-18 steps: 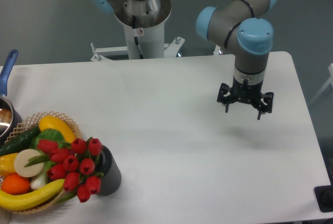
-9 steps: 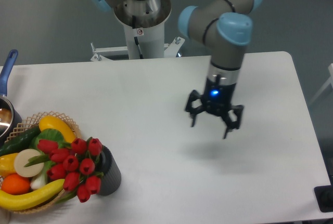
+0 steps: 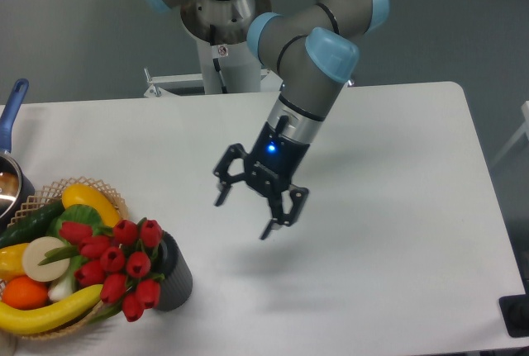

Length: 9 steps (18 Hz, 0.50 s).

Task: Pick up the flowers from the vase
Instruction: 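Move the open gripper toward the red tulips in the grey vase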

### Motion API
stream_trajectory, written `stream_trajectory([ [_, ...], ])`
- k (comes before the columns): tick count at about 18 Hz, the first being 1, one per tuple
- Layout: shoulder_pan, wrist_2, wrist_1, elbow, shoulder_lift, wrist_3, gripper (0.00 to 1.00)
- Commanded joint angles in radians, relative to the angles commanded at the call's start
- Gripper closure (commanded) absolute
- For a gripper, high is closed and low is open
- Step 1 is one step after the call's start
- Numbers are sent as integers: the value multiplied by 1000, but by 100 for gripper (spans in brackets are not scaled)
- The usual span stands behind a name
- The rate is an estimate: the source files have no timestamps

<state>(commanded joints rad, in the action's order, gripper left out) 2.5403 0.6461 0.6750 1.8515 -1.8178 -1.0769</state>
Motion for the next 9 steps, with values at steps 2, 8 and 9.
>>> stream_trajectory([
  [2,-3,-74,0,0,-14,-2,0],
  [8,-49,-115,-2,-26,-81,-5,0],
  [9,-60,-123,-2,-38,-98,-5,0],
])
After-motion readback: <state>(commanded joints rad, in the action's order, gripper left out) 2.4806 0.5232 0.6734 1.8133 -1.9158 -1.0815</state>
